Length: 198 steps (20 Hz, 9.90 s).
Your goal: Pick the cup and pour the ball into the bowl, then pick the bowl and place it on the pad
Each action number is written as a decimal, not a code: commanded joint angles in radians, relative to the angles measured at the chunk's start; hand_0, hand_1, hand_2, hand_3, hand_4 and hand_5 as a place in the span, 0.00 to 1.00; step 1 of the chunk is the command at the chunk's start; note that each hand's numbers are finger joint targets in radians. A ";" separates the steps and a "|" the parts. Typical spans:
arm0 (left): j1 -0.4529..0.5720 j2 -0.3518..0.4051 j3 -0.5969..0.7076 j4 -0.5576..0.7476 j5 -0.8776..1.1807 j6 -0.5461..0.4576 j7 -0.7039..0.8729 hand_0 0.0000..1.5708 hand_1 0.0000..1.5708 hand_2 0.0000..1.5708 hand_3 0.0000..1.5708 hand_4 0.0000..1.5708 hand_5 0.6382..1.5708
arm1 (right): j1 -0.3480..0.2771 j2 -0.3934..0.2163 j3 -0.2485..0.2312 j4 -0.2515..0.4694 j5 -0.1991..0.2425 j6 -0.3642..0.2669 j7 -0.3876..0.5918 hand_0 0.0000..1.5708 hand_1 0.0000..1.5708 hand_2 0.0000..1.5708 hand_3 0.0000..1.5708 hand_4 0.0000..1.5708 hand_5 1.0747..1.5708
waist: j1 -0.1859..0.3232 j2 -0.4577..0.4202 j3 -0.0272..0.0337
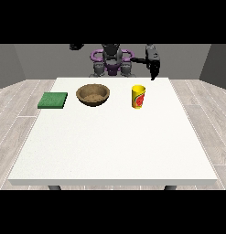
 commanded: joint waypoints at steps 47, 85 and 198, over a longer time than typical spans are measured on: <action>-0.299 0.051 -0.088 0.829 -0.368 0.479 -0.465 0.87 0.87 1.00 1.00 0.71 0.93 | 0.190 -0.206 -0.443 -0.147 -0.366 0.329 0.078 0.00 0.00 0.00 0.00 0.15 0.98 | -0.085 -0.068 0.0013; -0.781 -0.172 -0.968 1.247 -1.643 0.577 0.667 0.96 0.96 1.00 1.00 0.67 0.93 | 0.164 -0.160 -0.423 0.264 -0.271 0.370 -0.062 0.00 0.00 0.00 0.00 0.24 0.99 | -0.022 -0.303 0.0021; -0.593 0.703 0.244 0.697 0.245 -0.313 0.090 0.00 0.00 0.00 0.00 0.00 0.97 | -0.130 -0.135 -0.272 0.801 0.140 0.010 0.013 1.00 1.00 1.00 1.00 0.80 0.80 | 0.131 -0.026 -0.0036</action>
